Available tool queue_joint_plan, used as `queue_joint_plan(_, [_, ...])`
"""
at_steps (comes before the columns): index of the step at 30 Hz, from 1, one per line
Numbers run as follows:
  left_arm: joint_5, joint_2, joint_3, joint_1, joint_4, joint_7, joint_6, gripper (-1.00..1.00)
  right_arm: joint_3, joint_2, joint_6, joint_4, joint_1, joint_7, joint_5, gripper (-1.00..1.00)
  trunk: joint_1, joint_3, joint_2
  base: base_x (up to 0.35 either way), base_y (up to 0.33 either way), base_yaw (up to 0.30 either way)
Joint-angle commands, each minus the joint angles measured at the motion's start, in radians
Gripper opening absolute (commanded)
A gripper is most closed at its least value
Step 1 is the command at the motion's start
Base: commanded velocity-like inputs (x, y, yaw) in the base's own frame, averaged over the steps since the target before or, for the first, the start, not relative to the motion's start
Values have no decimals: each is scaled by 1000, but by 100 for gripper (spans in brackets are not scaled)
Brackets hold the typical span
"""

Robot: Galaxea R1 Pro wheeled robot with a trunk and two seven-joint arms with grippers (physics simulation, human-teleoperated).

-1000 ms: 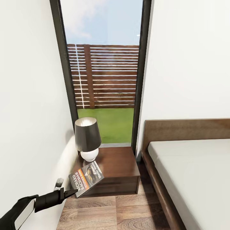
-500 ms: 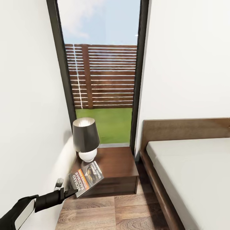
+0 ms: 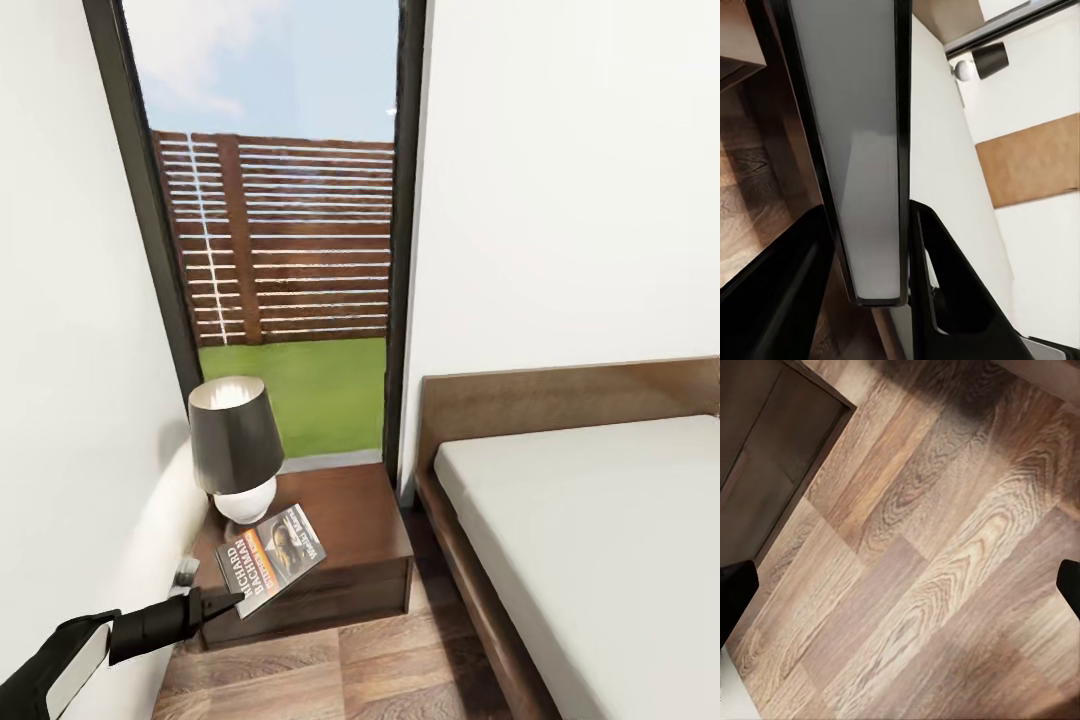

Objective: In the bedroom, move the book from the bed onto either nightstand, and place the two sandals side by side next to the bed.

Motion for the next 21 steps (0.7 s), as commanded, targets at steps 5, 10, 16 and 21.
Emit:
queue_joint_plan(5, [9,1,-4,-1,0,0,8,-100,8,-1,-6,1,-1,2,-11,100,0,-1,-1,158,66,-35])
queue_joint_plan(10, [9,1,-4,-1,0,1,8,-100,8,-1,-6,1,-1,2,-12,100,0,-1,-1,162,70,-9])
queue_joint_plan(16, [9,1,-4,-1,0,1,8,-100,7,-1,-6,1,-1,0,-12,100,0,-1,-1,163,64,-2])
queue_joint_plan(21, [9,1,-4,-1,0,1,8,-100,7,-1,-6,1,-1,1,-13,100,0,-1,-1,148,20,0])
